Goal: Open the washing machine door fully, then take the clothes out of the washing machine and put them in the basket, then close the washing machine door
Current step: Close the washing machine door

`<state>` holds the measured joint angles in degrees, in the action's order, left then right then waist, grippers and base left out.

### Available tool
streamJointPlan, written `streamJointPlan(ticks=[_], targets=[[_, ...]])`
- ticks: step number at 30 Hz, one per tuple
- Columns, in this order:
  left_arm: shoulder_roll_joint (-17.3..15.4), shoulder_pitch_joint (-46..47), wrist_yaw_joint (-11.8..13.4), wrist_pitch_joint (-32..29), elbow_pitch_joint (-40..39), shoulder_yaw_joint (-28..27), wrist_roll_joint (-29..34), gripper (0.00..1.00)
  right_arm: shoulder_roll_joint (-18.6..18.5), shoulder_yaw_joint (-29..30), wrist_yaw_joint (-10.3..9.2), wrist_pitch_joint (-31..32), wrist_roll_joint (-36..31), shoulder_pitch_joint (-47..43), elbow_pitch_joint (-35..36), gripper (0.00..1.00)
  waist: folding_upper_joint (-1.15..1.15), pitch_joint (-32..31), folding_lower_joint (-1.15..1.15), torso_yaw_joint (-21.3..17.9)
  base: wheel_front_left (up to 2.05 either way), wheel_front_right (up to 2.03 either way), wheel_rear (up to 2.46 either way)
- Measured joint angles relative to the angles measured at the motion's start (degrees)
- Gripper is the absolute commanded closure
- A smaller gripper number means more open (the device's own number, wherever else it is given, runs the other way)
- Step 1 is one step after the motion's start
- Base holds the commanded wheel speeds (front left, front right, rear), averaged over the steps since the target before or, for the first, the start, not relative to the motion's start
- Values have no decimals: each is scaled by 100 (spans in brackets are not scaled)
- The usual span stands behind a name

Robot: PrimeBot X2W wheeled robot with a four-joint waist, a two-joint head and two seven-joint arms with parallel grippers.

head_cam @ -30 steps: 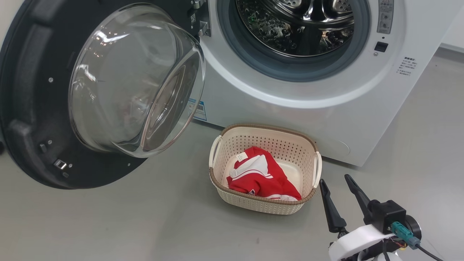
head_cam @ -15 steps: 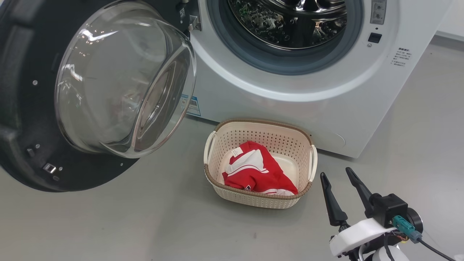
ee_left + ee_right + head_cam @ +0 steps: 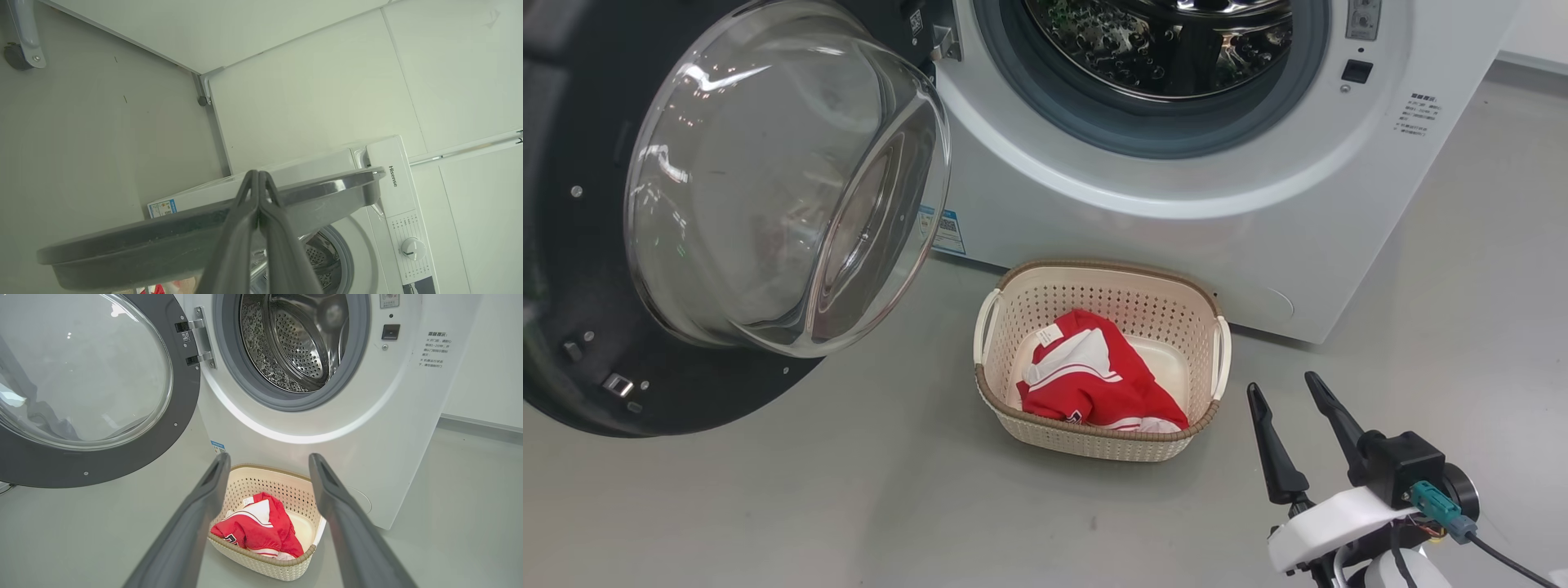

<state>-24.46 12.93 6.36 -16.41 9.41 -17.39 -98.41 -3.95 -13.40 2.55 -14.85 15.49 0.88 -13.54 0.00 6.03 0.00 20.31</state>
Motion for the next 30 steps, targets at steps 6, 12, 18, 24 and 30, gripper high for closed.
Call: streamJointPlan(ticks=[6, 12, 18, 24, 30], targets=[[-16, 68, 0, -172, 113, 180, 0, 100, -33, 9, 0, 0, 0, 26, 0, 0, 0, 28, 0, -18, 0, 0, 0], [-15, 165, -2, -278, 282, 293, 0, 100, -44, 8, 0, 0, 0, 48, 0, 0, 0, 50, 0, -33, 0, 0, 0], [10, 262, -16, -272, 459, 269, -1, 100, -48, 4, 34, 0, 0, 104, 1, 0, 0, 68, 0, -54, 0, 0, 0], [70, 404, -93, -219, 660, 216, -24, 100, -55, 7, 34, 0, 0, 104, 1, 0, 0, 94, 0, -81, 0, 0, 0], [80, 443, -196, -278, 751, 271, -26, 100, -65, 8, 34, 0, 0, 109, 1, 0, 0, 107, 0, -100, 0, 0, 0]])
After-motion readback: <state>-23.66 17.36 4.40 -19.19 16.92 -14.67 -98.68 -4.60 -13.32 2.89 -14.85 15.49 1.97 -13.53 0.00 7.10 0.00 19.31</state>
